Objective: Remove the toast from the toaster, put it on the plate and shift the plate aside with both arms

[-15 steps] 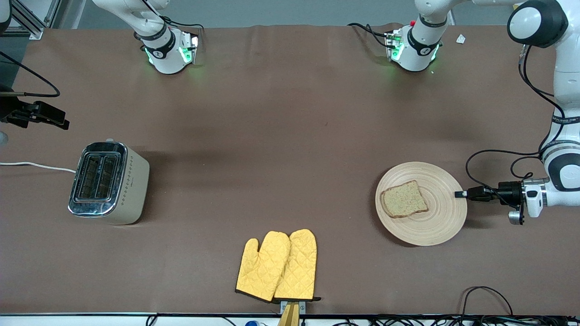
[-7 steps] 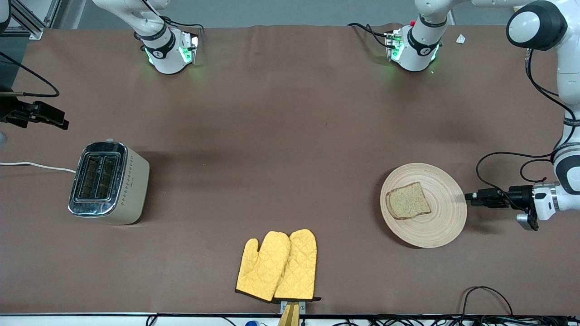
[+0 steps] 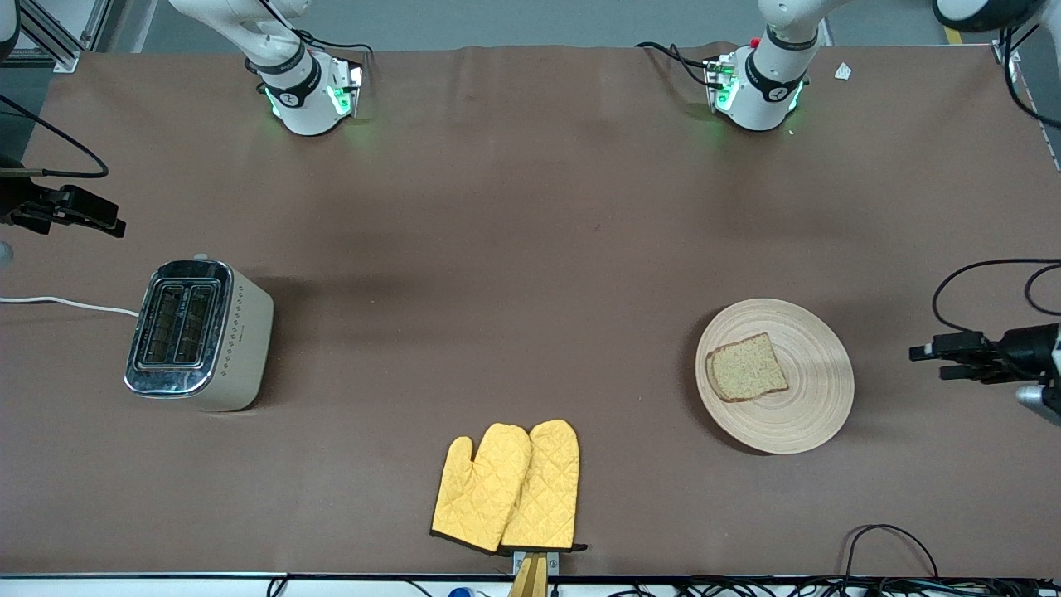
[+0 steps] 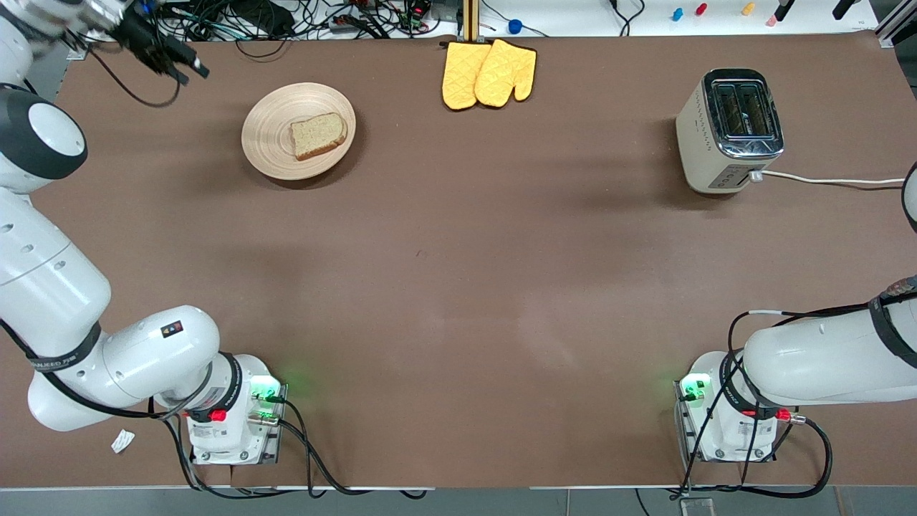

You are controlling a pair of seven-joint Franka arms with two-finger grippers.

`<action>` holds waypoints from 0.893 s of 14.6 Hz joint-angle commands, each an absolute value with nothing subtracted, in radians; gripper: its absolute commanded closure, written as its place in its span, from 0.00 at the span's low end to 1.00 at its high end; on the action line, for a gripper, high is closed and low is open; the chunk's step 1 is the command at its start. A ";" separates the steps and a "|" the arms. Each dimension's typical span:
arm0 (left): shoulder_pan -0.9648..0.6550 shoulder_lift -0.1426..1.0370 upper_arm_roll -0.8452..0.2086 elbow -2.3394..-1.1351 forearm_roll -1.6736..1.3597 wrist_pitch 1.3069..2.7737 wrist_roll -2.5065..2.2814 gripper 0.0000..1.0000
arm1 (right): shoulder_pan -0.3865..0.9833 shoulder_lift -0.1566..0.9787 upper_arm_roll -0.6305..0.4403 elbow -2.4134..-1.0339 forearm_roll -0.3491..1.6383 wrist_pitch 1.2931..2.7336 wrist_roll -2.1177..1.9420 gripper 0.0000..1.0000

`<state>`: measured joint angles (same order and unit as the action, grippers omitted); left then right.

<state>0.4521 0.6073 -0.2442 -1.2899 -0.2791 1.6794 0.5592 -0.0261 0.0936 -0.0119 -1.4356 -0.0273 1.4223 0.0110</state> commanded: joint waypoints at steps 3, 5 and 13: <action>0.281 0.379 -0.233 -1.350 -0.145 1.589 0.292 0.00 | -0.031 0.069 -0.006 -1.459 -0.038 1.422 0.025 0.00; 0.238 0.342 -0.233 -1.348 -0.111 1.559 0.188 0.00 | -0.031 0.071 -0.006 -1.459 -0.038 1.424 0.025 0.00; 0.189 0.250 -0.235 -1.339 0.021 1.486 0.063 0.00 | -0.032 0.071 -0.006 -1.459 -0.037 1.420 0.023 0.00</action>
